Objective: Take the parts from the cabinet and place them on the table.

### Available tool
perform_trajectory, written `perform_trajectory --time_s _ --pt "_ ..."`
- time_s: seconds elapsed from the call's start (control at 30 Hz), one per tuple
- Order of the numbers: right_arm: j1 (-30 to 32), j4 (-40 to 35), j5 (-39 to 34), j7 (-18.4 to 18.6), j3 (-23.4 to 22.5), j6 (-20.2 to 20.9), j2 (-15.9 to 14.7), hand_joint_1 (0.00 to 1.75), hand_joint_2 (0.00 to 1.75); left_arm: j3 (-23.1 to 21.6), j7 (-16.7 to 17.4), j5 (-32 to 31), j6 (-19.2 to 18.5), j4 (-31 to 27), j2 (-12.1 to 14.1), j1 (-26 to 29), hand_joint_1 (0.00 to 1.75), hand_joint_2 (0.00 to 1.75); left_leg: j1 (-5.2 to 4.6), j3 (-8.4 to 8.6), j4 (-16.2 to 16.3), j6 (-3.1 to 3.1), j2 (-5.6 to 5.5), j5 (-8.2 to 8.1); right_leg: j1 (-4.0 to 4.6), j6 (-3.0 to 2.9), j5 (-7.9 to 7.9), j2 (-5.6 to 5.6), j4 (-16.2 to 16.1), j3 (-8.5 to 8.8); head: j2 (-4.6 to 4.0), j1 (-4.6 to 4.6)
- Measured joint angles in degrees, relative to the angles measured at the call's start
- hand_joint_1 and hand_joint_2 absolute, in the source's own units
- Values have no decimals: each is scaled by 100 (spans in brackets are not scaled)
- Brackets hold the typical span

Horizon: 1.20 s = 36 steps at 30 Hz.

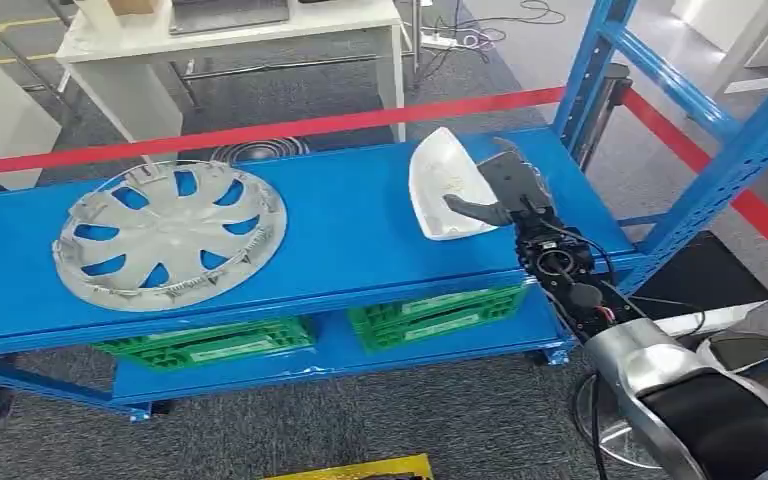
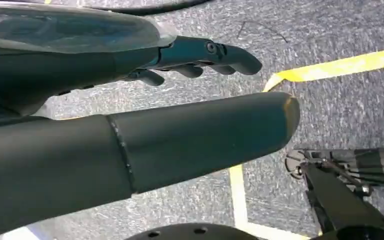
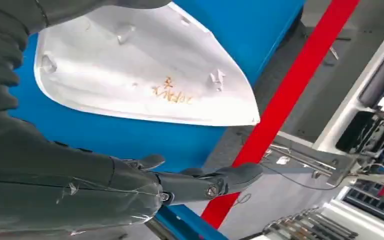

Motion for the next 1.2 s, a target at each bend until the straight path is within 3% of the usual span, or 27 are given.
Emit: perform_trajectory --time_s 0.1,0.2,0.27,0.47,0.8,1.0,1.2 --pt "-2 0 0 0 2 35 0 0 175 4 0 0 11 0 -11 0 0 0 8 -4 -25 -28 10 -16 28 -33 -3 -3 0 4 0 2" --pt "-2 0 0 0 2 61 0 0 175 17 0 -4 20 0 -17 1 0 0 16 -5 -34 -213 13 -13 32 -42 3 -4 1 7 0 4" --pt "-2 0 0 0 2 61 0 0 175 24 0 -4 20 0 -24 2 0 0 16 -8 -30 -264 14 -17 32 -43 6 -5 -2 17 0 4" --pt "-6 0 0 -2 17 70 0 0 175 39 0 -7 22 0 -24 7 0 0 -3 -46 39 -258 9 -18 29 -1 42 -15 -34 38 0 4" --pt "-7 0 57 46 20 123 0 0 175 39 -7 -24 22 0 -26 5 0 0 -3 -63 89 -227 10 -37 29 20 63 -14 -73 59 0 4" --pt "-14 0 518 381 61 402 0 0 175 42 -33 -92 22 0 -26 5 0 0 -3 -70 90 -221 10 -40 29 26 67 -15 -81 66 0 4" --pt "-95 63 1421 1078 286 774 0 0 175 42 -50 -188 -15 0 -22 5 0 0 -3 -70 90 -220 10 -40 29 26 67 -15 -82 65 0 4"
